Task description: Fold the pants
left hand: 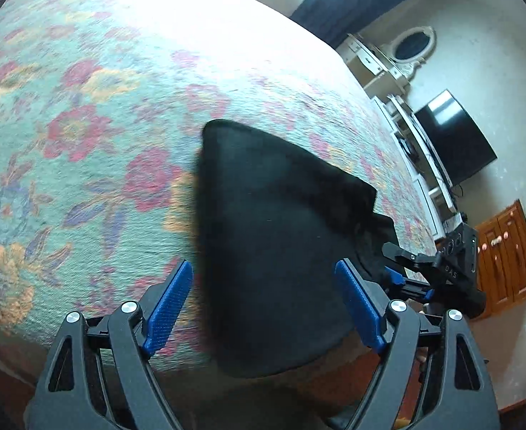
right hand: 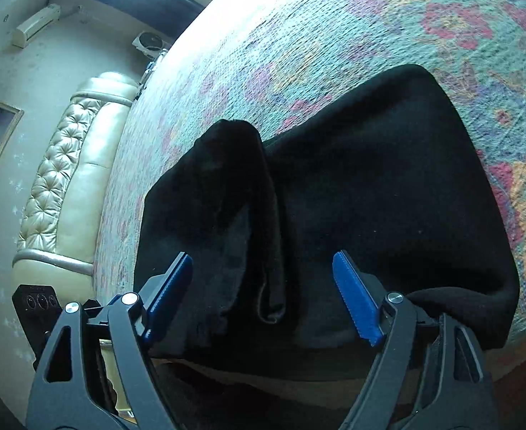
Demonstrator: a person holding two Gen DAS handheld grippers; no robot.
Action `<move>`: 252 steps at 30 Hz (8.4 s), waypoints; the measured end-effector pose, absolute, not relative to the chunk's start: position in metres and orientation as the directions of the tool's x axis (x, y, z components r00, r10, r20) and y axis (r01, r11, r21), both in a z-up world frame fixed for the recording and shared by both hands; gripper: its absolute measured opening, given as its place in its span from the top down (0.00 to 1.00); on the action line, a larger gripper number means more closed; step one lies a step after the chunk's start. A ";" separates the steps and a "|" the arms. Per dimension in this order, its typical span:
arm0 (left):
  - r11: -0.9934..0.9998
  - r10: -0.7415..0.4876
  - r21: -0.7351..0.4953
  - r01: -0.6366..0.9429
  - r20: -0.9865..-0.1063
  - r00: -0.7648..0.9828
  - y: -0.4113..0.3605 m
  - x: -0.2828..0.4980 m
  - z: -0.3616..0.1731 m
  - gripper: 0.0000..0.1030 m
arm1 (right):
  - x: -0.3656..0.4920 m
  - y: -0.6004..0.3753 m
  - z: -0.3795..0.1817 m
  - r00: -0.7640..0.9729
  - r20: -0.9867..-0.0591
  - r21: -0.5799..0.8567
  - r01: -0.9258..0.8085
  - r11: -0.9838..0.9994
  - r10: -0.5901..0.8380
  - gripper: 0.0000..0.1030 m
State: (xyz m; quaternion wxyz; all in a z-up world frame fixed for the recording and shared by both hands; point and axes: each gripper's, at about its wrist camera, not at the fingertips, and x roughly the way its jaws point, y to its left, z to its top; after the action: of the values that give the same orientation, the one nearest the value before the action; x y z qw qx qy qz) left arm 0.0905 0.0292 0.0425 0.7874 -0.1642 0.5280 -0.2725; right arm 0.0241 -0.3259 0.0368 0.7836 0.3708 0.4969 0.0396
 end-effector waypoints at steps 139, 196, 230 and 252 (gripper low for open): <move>0.781 -0.602 -0.618 0.095 -0.703 0.380 0.092 0.062 0.006 0.60 | 0.000 -0.294 0.003 0.486 -0.634 0.750 0.195 0.632 0.602 0.55; 0.455 -0.836 -0.888 0.062 -0.402 0.373 0.150 0.129 -0.017 0.50 | 0.084 -0.329 0.000 0.524 -0.521 0.829 0.124 0.545 0.673 0.26; 0.813 -0.581 -0.534 0.231 -0.713 0.393 0.094 0.271 0.002 0.72 | 0.237 -0.280 0.011 0.591 -0.562 0.744 0.056 0.666 0.578 0.59; 0.782 -0.619 -0.577 0.236 -0.676 0.399 0.083 0.292 -0.009 0.70 | 0.243 -0.298 -0.024 0.586 -0.536 0.791 0.099 0.604 0.607 0.59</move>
State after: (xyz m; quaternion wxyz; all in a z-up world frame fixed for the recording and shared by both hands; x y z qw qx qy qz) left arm 0.2921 0.0831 -0.0090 0.8123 -0.1993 0.4809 -0.2631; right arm 0.2427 -0.2979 -0.0242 0.7881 0.4149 0.4252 0.1613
